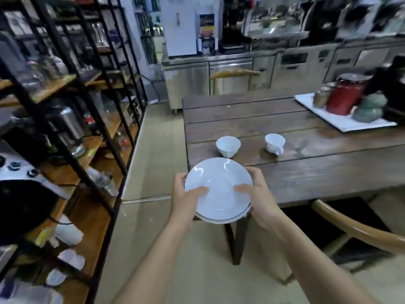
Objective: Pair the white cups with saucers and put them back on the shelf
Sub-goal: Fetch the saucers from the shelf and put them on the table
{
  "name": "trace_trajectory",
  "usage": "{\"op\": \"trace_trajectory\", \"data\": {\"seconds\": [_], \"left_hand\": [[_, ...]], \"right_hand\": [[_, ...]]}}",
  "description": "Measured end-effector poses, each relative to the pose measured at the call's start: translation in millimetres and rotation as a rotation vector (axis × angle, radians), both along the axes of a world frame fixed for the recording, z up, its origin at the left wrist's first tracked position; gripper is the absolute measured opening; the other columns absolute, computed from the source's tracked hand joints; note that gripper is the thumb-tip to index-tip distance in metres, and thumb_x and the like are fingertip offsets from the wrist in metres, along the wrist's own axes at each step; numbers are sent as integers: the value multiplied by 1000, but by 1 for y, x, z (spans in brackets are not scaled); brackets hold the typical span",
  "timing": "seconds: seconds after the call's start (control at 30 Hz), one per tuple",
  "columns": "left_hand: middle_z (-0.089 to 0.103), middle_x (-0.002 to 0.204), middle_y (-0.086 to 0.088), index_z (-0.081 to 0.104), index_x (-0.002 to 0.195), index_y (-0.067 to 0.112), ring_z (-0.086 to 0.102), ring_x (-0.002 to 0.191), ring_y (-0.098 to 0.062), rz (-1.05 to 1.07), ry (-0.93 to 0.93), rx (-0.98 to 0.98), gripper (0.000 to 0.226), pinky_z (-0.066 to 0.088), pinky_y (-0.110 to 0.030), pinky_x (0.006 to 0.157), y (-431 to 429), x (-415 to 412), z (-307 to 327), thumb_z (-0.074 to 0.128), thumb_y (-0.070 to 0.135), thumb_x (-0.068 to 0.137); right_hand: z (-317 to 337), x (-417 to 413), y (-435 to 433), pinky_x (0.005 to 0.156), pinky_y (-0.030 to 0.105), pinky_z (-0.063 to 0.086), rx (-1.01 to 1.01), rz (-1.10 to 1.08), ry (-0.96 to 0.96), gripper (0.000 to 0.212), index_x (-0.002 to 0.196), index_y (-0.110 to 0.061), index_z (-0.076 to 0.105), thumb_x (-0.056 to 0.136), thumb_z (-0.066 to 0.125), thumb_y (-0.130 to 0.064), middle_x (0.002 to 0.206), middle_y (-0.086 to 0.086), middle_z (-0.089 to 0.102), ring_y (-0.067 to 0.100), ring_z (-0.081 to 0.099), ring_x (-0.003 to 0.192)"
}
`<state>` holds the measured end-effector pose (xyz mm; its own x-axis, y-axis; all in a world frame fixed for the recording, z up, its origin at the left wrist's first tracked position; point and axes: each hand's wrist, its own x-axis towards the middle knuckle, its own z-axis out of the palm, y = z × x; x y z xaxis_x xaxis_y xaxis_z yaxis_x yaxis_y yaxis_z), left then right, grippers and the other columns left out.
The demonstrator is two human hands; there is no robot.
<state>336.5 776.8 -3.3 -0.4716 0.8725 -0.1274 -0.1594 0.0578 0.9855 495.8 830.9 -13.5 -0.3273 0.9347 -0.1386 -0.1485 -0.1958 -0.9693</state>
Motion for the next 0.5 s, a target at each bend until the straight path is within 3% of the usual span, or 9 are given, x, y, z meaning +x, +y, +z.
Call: {"op": "trace_trajectory", "data": {"seconds": [0.07, 0.17, 0.3, 0.4, 0.5], "left_hand": [[62, 95, 2, 50, 90, 24, 61, 79, -16, -60, -9, -25, 39, 50, -31, 64, 28, 19, -8, 68, -4, 71], [63, 95, 3, 50, 91, 24, 61, 83, -18, -136, -17, -68, 39, 50, -32, 67, 68, 42, -24, 68, -4, 71], [63, 97, 0, 49, 91, 25, 61, 86, -20, -241, 20, -139, 40, 51, -33, 68, 122, 61, -47, 72, -2, 72], [60, 91, 5, 47, 92, 25, 59, 80, -16, -281, 56, -212, 39, 46, -30, 59, 159, 70, -61, 73, 2, 73], [60, 92, 6, 48, 101, 20, 58, 81, -13, -291, 101, -258, 42, 46, -28, 62, 194, 71, -71, 75, 5, 73]], "right_hand": [[-6, 23, 18, 49, 30, 44, -18, -44, -33, 39, 102, -32, 46, 76, 56, -5, 103, -2, 56, 3, 66, 58], [-16, 51, 45, 36, 26, 40, -61, -108, -68, 36, 99, -32, 46, 80, 53, -2, 100, 0, 54, 9, 64, 50], [-35, 77, 85, 35, 25, 42, -110, -176, -145, 39, 97, -36, 45, 81, 54, -2, 102, 1, 54, 29, 61, 73], [-50, 85, 118, 45, 26, 48, -122, -209, -203, 39, 99, -34, 44, 81, 55, -1, 105, 0, 55, 26, 60, 86], [-60, 87, 150, 51, 28, 49, -142, -212, -275, 38, 102, -27, 44, 80, 58, 1, 108, 5, 54, 24, 59, 88]]}}
